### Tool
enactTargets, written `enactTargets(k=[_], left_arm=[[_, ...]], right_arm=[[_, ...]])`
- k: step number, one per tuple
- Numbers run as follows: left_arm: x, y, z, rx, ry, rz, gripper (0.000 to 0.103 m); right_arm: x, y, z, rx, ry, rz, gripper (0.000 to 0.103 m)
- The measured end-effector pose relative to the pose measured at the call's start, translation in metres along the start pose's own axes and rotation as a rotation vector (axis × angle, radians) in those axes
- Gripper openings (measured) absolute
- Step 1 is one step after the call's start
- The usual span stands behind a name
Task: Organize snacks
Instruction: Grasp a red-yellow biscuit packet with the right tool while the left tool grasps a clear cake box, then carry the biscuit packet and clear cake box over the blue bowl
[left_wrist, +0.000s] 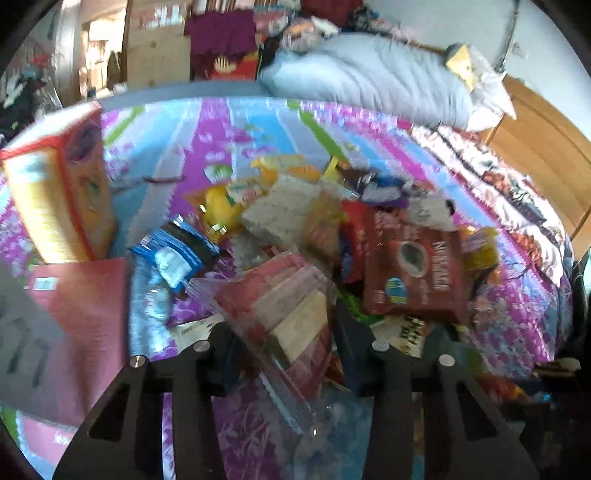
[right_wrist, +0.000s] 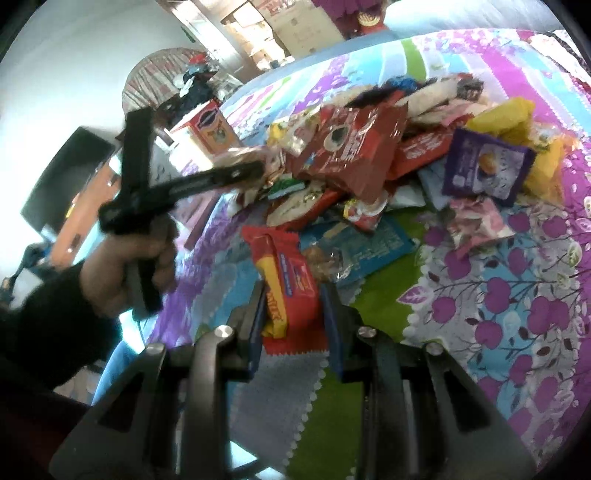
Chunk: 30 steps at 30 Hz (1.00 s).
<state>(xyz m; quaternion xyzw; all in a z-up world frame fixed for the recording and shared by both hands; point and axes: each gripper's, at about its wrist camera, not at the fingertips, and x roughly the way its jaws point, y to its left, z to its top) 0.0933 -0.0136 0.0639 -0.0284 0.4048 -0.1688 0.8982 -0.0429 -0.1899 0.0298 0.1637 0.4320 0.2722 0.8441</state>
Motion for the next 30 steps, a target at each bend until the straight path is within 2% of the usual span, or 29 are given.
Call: enactTargets(k=[7, 18, 22, 30], left_arm=[[-0.099, -0.018, 0.004, 0.088, -0.241, -0.013, 0.044], [-0.256, -0.008, 0.018, 0.081, -0.559, -0.010, 0.044], [-0.304, 0.005, 0.014, 0.071, -0.651, 0.003, 0.044], [-0.367, 0.039, -0.005, 0.026, -0.758, 0.045, 0.045]], right_arm=[[-0.013, 0.019, 0.009, -0.053, -0.034, -0.028, 0.030], [-0.032, 0.083, 0.035, -0.195, -0.113, -0.043, 0.030], [-0.036, 0.114, 0.056, -0.264, -0.144, -0.037, 0.030], [-0.030, 0.184, 0.088, -0.405, -0.176, 0.010, 0.030]])
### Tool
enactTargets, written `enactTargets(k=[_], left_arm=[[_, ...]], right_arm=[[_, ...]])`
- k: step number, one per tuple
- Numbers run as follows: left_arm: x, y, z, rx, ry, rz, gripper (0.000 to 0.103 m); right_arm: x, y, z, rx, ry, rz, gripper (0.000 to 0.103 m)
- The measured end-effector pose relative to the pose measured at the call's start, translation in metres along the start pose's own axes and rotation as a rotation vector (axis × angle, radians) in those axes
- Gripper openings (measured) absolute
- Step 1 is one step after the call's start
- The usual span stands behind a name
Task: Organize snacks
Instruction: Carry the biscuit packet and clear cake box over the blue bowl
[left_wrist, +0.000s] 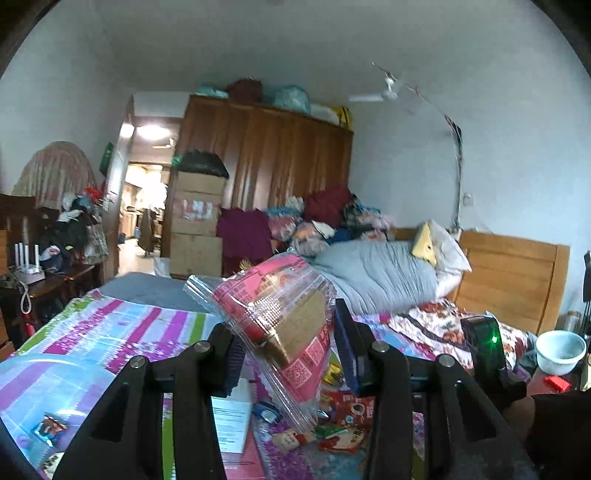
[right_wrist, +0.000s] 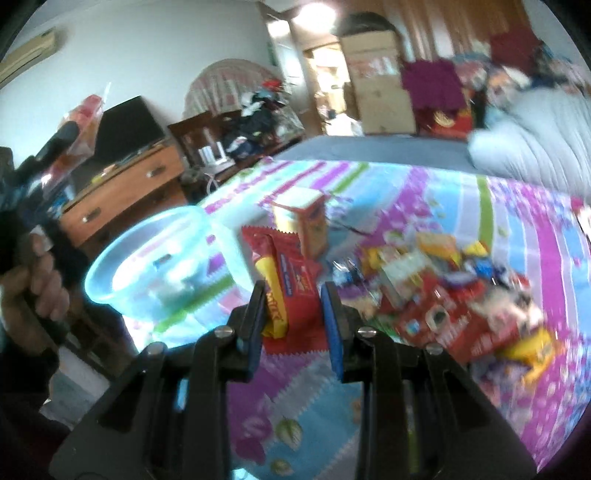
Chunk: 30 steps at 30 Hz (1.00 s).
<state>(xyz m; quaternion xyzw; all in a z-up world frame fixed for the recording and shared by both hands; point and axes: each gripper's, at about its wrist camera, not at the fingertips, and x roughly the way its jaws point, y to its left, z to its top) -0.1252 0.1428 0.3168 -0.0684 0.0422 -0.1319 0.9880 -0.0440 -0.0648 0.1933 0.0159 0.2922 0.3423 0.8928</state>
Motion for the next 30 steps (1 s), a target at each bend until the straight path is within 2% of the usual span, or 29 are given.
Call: enactTargets(k=[5, 13, 21, 30], left_arm=[[-0.029, 0.031, 0.008, -0.030, -0.039, 0.059, 0.045], [-0.067, 0.088, 0.009, -0.079, -0.065, 0.197, 0.045], [-0.092, 0.162, -0.011, -0.171, -0.002, 0.395, 0.045], [-0.079, 0.227, -0.050, -0.266, 0.159, 0.548, 0.045]], right_arm=[[0.016, 0.041, 0.035, -0.077, -0.021, 0.063, 0.030], [0.057, 0.127, 0.086, -0.212, -0.024, 0.185, 0.030], [0.107, 0.189, 0.104, -0.282, 0.022, 0.265, 0.030], [0.149, 0.228, 0.103, -0.321, 0.103, 0.315, 0.030]])
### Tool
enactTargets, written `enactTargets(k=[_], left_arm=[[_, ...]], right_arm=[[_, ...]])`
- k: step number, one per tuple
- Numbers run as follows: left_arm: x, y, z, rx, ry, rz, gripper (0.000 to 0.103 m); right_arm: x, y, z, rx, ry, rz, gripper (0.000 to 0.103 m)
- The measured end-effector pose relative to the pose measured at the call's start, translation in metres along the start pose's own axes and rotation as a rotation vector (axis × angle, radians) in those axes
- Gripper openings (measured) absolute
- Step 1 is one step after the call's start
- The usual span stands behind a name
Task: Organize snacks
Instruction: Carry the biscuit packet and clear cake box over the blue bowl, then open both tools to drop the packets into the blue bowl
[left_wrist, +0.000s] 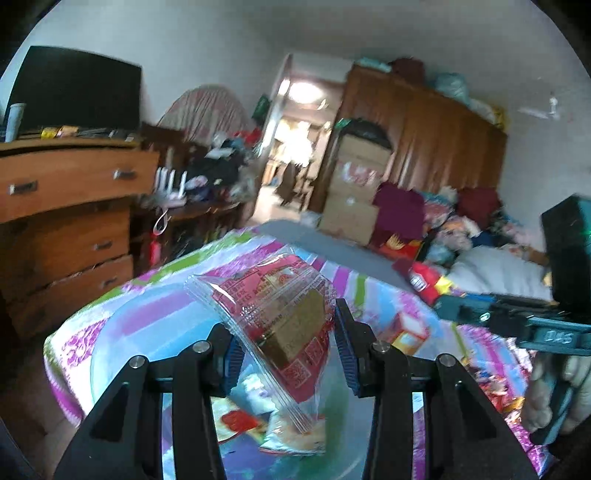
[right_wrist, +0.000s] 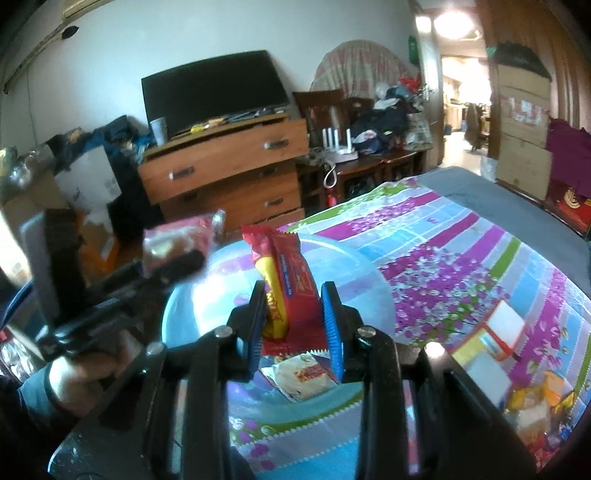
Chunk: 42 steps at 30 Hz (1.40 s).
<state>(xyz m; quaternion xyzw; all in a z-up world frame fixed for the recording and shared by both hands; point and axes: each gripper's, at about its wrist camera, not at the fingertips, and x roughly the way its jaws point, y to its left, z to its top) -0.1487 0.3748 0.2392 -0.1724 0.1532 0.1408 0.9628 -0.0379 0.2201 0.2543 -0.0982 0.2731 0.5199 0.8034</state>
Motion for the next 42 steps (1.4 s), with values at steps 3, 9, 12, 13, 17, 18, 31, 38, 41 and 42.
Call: enactTargets(k=[3, 9, 12, 13, 17, 18, 31, 38, 41, 42], left_arm=[[0.017, 0.007, -0.010, -0.012, 0.059, 0.040, 0.045], [0.027, 0.010, -0.021, -0.003, 0.097, 0.063, 0.045], [0.028, 0.010, -0.021, -0.008, 0.094, 0.060, 0.045], [0.028, 0.010, -0.020, -0.009, 0.093, 0.061, 0.045], [0.027, 0.010, -0.019, -0.009, 0.096, 0.064, 0.045], [0.027, 0.010, -0.019, -0.010, 0.095, 0.063, 0.045], [0.026, 0.010, -0.018, -0.008, 0.095, 0.060, 0.045], [0.027, 0.010, -0.019, -0.008, 0.096, 0.059, 0.045], [0.026, 0.010, -0.019, -0.009, 0.097, 0.059, 0.045], [0.026, 0.010, -0.019, -0.008, 0.096, 0.058, 0.045]], right_arm=[[0.014, 0.006, 0.001, -0.010, 0.025, 0.012, 0.030], [0.032, 0.015, -0.002, -0.010, 0.055, 0.028, 0.030], [0.036, 0.017, -0.004, -0.006, 0.063, 0.031, 0.030], [0.036, 0.017, -0.005, -0.006, 0.065, 0.032, 0.030], [0.037, 0.017, -0.005, -0.004, 0.066, 0.032, 0.030], [0.037, 0.017, -0.005, -0.004, 0.066, 0.032, 0.030], [0.040, 0.018, -0.007, -0.002, 0.070, 0.032, 0.030], [0.043, 0.019, -0.010, 0.000, 0.075, 0.032, 0.030], [0.043, 0.019, -0.010, 0.000, 0.075, 0.033, 0.030], [0.043, 0.019, -0.010, 0.000, 0.075, 0.032, 0.030]])
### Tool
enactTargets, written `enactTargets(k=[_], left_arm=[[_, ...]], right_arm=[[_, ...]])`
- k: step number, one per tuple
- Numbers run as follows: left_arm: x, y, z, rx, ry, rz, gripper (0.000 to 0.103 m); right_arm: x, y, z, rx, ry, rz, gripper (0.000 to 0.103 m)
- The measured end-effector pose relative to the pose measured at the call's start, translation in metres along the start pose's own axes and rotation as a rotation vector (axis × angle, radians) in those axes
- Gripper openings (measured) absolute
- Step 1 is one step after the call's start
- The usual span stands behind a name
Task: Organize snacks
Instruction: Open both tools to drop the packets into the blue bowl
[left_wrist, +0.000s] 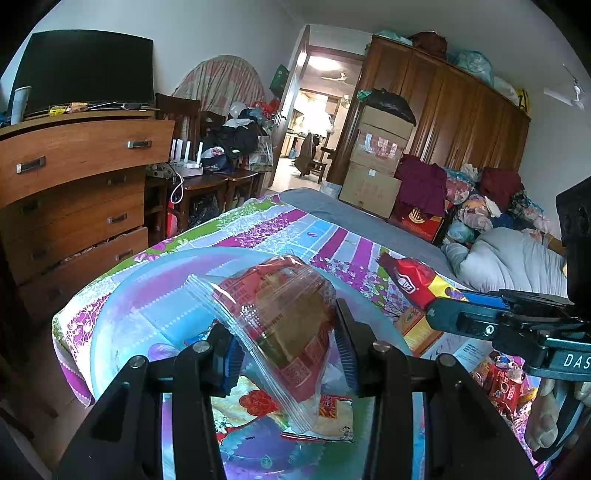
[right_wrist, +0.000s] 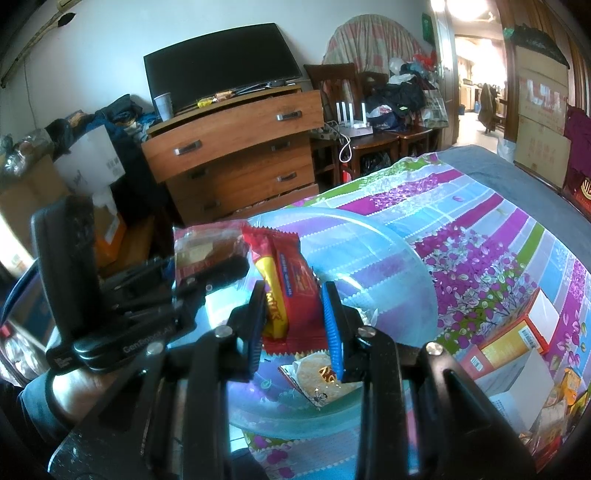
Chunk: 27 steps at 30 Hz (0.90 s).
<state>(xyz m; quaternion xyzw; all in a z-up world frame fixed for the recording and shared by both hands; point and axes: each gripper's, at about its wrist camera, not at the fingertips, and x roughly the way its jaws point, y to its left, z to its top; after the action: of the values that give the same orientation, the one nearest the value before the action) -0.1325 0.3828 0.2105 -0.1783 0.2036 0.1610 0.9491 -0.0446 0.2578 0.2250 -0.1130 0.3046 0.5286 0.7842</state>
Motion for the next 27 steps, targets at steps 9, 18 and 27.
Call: enactTargets(k=[9, 18, 27], left_arm=[[-0.0004, -0.0002, -0.0028, -0.003, 0.003, 0.002, 0.045], [-0.0015, -0.0016, -0.0043, -0.004, 0.002, 0.002, 0.045], [-0.0024, -0.0024, -0.0040, -0.005, 0.002, 0.003, 0.045]], right_arm=[[0.0055, -0.0008, -0.0030, 0.008, 0.008, 0.000, 0.030], [0.0068, -0.0010, -0.0023, 0.009, 0.009, 0.000, 0.030], [0.0071, -0.0005, -0.0028, 0.009, 0.009, 0.000, 0.030]])
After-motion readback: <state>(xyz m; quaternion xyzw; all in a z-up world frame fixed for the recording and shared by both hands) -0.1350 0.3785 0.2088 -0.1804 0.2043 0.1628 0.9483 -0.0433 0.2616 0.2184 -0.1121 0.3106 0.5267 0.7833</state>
